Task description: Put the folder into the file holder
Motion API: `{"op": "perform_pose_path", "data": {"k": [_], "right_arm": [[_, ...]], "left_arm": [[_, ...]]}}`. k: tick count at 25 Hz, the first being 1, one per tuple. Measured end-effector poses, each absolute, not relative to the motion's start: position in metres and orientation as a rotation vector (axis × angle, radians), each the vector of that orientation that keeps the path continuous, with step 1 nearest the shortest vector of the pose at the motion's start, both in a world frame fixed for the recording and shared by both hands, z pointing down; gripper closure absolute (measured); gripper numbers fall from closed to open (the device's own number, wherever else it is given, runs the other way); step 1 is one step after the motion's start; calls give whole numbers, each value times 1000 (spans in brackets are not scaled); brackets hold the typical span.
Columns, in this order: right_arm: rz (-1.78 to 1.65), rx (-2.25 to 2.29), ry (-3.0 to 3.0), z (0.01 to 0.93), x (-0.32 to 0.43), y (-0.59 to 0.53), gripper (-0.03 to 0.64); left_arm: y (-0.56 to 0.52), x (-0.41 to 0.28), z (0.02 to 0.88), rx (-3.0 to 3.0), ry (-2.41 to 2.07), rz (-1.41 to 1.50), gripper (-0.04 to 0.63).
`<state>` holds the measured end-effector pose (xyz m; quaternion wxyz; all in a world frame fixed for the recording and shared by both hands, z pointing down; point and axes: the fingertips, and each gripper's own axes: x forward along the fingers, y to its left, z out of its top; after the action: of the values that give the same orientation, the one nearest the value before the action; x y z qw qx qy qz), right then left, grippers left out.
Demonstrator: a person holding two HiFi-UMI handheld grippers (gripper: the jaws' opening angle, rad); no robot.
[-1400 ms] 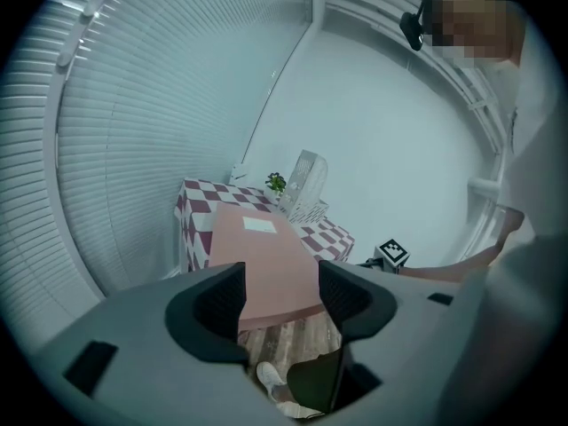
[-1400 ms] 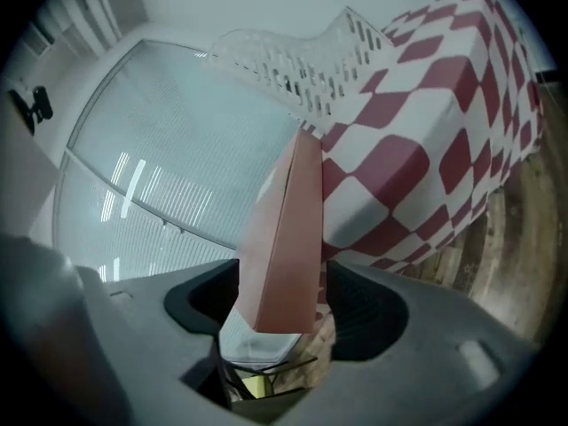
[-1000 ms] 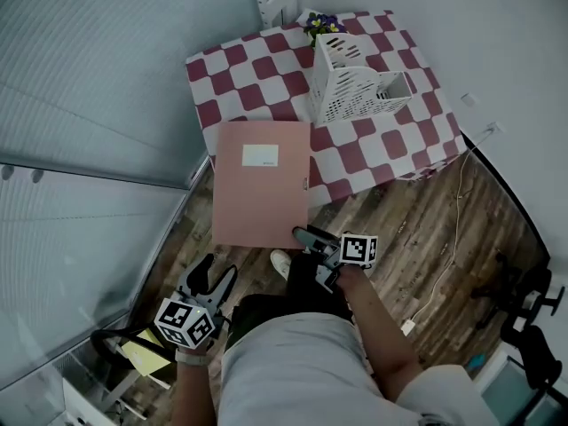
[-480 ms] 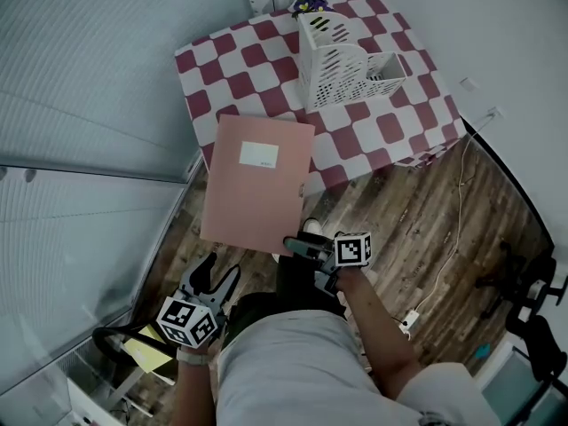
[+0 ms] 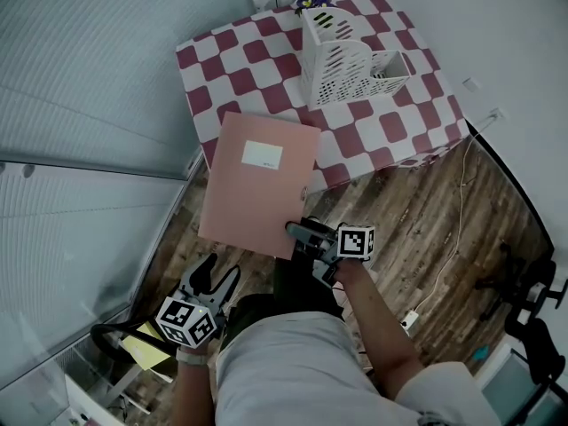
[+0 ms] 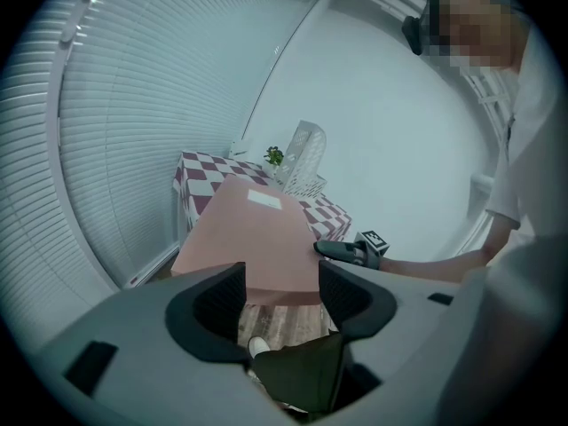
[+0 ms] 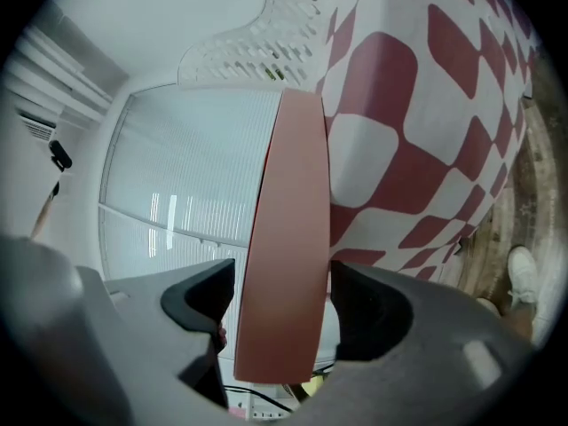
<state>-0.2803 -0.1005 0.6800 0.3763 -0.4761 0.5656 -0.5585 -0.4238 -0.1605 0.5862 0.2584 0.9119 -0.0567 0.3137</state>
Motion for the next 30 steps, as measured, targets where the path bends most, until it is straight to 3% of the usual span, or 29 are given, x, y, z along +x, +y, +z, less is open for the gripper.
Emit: {"op": "perform_pose_path", "data": {"k": [15, 30], "right_arm": [[-1449, -1142, 1406, 672, -268, -144, 291], [-1379, -1306, 1421, 640, -249, -81, 343]], "left_arm": [[-171, -433, 585, 2454, -210, 810, 357], [-176, -402, 571, 2497, -75, 716, 357]]}}
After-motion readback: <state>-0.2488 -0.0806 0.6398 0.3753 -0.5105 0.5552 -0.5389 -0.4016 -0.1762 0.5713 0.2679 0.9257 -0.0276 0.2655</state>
